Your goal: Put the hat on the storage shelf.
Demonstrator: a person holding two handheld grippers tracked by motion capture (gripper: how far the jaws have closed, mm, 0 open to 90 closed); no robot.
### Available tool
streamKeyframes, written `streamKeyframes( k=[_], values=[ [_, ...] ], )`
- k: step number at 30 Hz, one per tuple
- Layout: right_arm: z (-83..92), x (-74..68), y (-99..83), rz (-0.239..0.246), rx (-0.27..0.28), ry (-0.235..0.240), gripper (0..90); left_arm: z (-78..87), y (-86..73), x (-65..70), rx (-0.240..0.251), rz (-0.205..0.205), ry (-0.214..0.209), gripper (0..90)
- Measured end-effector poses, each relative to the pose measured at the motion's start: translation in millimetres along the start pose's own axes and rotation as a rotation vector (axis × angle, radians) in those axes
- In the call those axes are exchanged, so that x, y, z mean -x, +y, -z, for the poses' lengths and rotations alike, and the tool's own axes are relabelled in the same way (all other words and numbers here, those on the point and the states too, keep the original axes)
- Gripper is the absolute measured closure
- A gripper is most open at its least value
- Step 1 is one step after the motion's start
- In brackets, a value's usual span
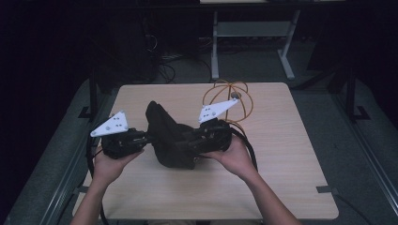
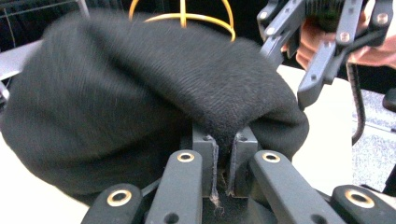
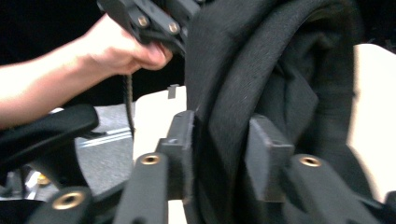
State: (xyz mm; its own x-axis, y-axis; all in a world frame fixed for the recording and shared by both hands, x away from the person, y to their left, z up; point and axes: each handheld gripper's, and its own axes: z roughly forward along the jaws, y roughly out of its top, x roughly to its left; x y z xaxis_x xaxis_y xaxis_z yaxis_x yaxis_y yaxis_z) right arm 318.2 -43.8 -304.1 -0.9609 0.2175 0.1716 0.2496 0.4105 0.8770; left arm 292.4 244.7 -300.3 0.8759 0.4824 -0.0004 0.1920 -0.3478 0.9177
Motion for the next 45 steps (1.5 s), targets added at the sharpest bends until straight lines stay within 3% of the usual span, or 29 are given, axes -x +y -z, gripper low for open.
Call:
streamKeyframes(
  k=[2,5,6,13,20,26,31,41,45],
  values=[
    [4.1,-2.0,0.0,0.010,-0.005,-0.036,51.9,4.0,3.5,-3.2,-0.007,-0.001,0.008,84.3],
    [9.1,-4.2,-0.6,0.023,-0.008,-0.064,48.5,8.1,4.7,-6.3,-0.002,0.008,0.009,84.3],
    [14.3,-9.3,-2.3,0.059,-0.022,-0.093,45.2,12.5,5.5,-10.1,0.005,0.018,0.012,84.3],
    [28.9,-10.2,-15.4,0.067,-0.027,-0.115,40.4,20.8,10.3,-17.1,-0.007,0.015,0.033,84.3],
    [54.6,-5.8,-48.1,0.017,-0.007,-0.149,36.8,18.0,22.1,-27.0,-0.040,0.000,0.033,84.3],
    [73.8,-3.7,-75.1,-0.016,-0.003,-0.186,35.5,18.8,28.8,-31.7,-0.030,0.009,0.009,84.3],
    [83.2,-0.4,-96.0,-0.051,-0.009,-0.220,33.2,18.3,32.3,-32.8,-0.025,0.015,-0.006,84.2],
    [97.0,8.5,-132.6,-0.108,-0.036,-0.276,28.4,12.3,47.5,-36.5,-0.043,-0.014,-0.025,84.3],
    [106.4,12.1,-149.7,-0.139,-0.044,-0.322,27.5,7.2,56.8,-40.8,-0.046,-0.024,-0.044,84.3]
  ],
)
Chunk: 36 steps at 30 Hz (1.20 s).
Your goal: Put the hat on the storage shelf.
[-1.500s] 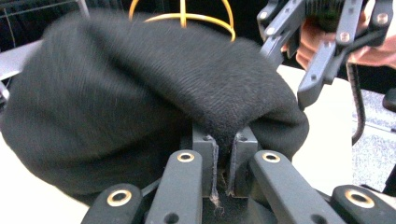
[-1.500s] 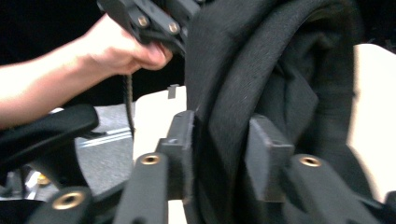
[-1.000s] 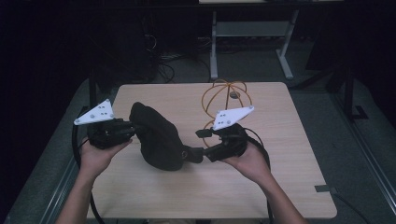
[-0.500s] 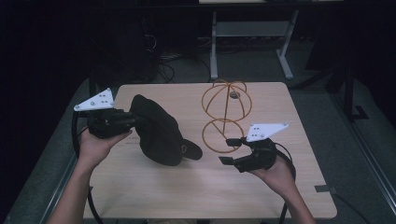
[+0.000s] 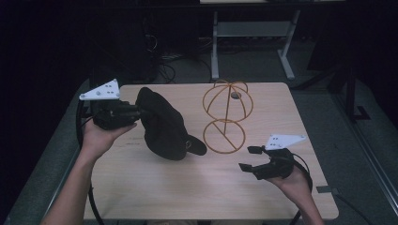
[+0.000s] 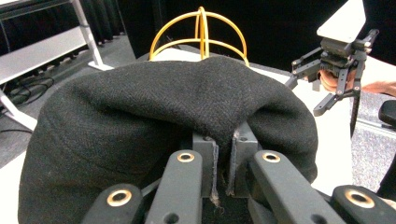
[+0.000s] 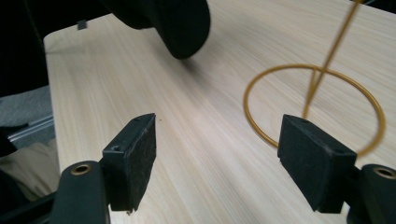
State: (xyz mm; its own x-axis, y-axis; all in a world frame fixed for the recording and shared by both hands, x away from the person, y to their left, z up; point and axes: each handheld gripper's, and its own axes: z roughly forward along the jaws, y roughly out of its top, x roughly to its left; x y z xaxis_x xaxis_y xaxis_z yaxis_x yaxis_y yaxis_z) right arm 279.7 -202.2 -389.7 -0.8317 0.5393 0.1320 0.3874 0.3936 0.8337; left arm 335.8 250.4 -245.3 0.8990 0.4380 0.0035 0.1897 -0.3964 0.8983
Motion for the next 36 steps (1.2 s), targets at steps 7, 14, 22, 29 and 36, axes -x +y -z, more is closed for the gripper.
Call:
streamKeyframes(
  k=[7,14,22,29,36],
  values=[
    [2.4,9.1,-14.2,-0.014,-0.029,-0.046,26.4,-10.0,13.6,-5.7,-0.006,-0.009,-0.015,84.3],
    [12.2,25.9,-26.2,-0.063,-0.009,-0.094,25.8,-19.8,25.7,-9.1,-0.010,-0.013,-0.028,84.3],
    [14.8,35.0,-36.0,-0.087,-0.010,-0.089,25.5,-29.8,45.4,-11.2,-0.008,-0.028,-0.038,84.2],
    [19.2,41.7,-44.0,-0.118,0.000,-0.114,25.5,-46.4,71.0,-10.5,-0.042,-0.061,-0.050,84.2],
    [31.9,48.2,-50.9,-0.147,0.027,-0.154,25.6,-60.7,90.6,-9.9,-0.069,-0.088,-0.062,84.2]
  ],
)
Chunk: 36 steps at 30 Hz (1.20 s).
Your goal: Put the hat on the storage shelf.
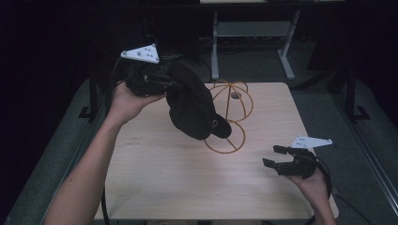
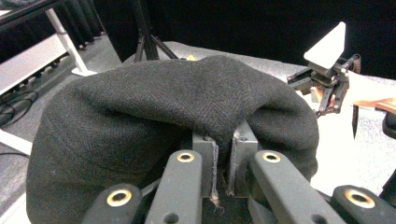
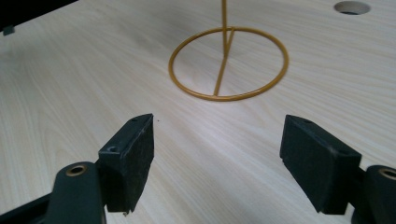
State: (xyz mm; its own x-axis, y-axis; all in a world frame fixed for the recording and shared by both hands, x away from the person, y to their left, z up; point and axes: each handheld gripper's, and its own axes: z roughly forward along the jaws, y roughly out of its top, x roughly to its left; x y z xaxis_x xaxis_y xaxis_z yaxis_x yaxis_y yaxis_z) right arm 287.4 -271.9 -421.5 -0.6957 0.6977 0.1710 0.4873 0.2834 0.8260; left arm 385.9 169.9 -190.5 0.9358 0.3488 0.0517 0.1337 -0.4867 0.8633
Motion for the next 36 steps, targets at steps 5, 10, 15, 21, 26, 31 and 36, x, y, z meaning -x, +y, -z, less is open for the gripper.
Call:
streamKeyframes(
  k=[5,10,15,21,26,31,36],
  values=[
    [2.5,3.3,-1.9,-0.009,0.005,-0.006,25.5,-11.2,24.2,0.5,-0.003,-0.036,-0.019,84.2],
    [7.5,5.7,-2.2,-0.011,0.022,-0.017,25.3,-20.3,41.9,-0.1,-0.012,-0.058,-0.028,84.1],
    [9.8,8.6,-4.1,-0.032,0.031,-0.020,25.3,-43.3,63.5,-3.0,-0.053,-0.074,-0.040,84.1],
    [9.9,8.7,-4.4,-0.036,0.034,-0.017,25.3,-67.4,76.5,-8.0,-0.086,-0.058,-0.056,84.1],
    [10.3,9.6,-5.6,-0.038,0.041,-0.012,25.8,-87.6,78.9,-11.9,-0.116,-0.047,-0.059,83.9],
    [7.8,8.7,-6.8,-0.034,0.029,-0.005,25.9,-123.1,81.1,-14.9,-0.149,-0.012,-0.054,83.5],
    [8.4,9.4,-10.0,-0.039,0.025,-0.006,26.7,-157.0,82.8,-14.1,-0.216,0.016,-0.026,80.9]
  ],
)
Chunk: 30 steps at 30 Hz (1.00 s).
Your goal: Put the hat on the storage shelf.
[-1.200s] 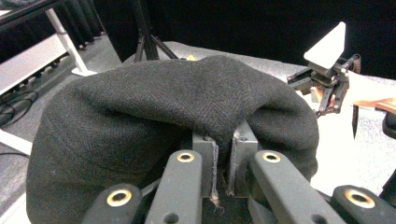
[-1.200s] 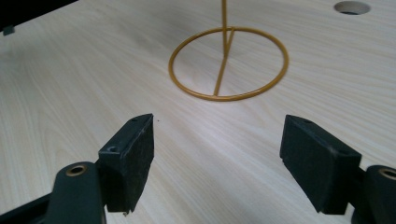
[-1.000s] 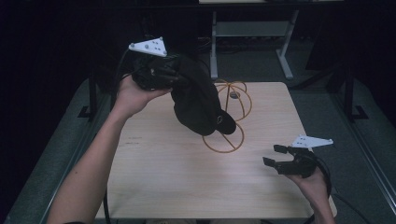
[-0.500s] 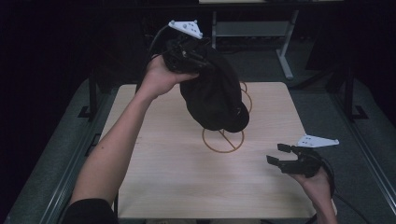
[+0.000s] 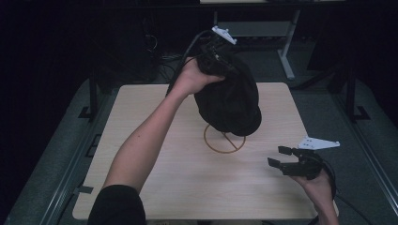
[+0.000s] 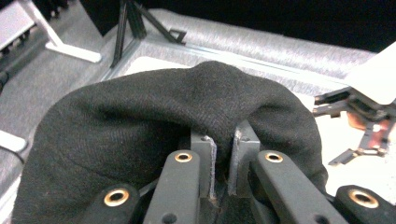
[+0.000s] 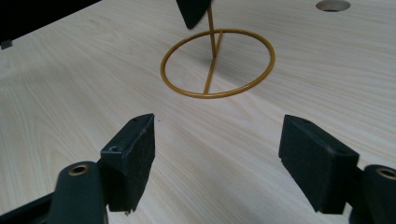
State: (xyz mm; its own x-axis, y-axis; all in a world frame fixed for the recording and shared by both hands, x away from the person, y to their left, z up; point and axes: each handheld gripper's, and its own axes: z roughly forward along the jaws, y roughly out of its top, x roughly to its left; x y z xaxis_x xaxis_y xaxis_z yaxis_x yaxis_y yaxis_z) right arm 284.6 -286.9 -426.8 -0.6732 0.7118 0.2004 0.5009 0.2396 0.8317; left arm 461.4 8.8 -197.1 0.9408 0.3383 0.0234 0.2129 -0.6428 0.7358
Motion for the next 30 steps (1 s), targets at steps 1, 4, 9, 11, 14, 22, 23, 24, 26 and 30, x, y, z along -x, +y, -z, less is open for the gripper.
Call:
streamKeyframes(
  k=[1,4,9,11,14,22,23,24,26,30],
  values=[
    [0.0,-0.1,-0.2,0.001,0.001,-0.002,26.7,-5.3,1.0,-0.4,-0.005,0.019,0.001,78.2],
    [0.0,-0.1,-0.2,0.002,0.008,-0.002,26.7,-12.3,2.8,-2.8,0.008,0.057,-0.006,68.7],
    [0.4,0.8,-2.4,-0.002,0.000,-0.006,26.7,-25.0,4.8,-1.9,-0.029,0.036,0.019,64.3],
    [1.4,1.8,-2.6,-0.006,0.005,-0.007,26.4,-26.8,4.3,-2.8,-0.024,0.045,0.025,62.2],
    [2.3,2.9,-2.8,-0.016,0.009,-0.010,25.9,-26.6,3.6,-4.3,-0.033,0.042,0.027,59.9],
    [2.9,4.1,-5.7,-0.036,0.012,-0.017,23.8,-20.3,2.4,-9.2,-0.002,0.076,0.024,54.9],
    [2.7,2.6,-5.7,-0.034,0.011,-0.022,23.3,-18.6,2.3,-7.9,-0.016,0.072,0.027,53.8],
    [2.7,2.6,-5.7,-0.034,0.011,-0.022,23.3,-18.6,2.3,-7.9,-0.016,0.072,0.027,52.8],
    [1.0,1.0,-5.6,-0.035,0.009,-0.018,22.3,-16.6,2.0,-5.0,-0.023,0.060,0.035,51.4],
    [0.1,-0.3,-5.2,-0.032,0.006,-0.014,22.2,-10.9,1.1,-3.8,-0.010,0.062,0.041,50.2]
  ],
)
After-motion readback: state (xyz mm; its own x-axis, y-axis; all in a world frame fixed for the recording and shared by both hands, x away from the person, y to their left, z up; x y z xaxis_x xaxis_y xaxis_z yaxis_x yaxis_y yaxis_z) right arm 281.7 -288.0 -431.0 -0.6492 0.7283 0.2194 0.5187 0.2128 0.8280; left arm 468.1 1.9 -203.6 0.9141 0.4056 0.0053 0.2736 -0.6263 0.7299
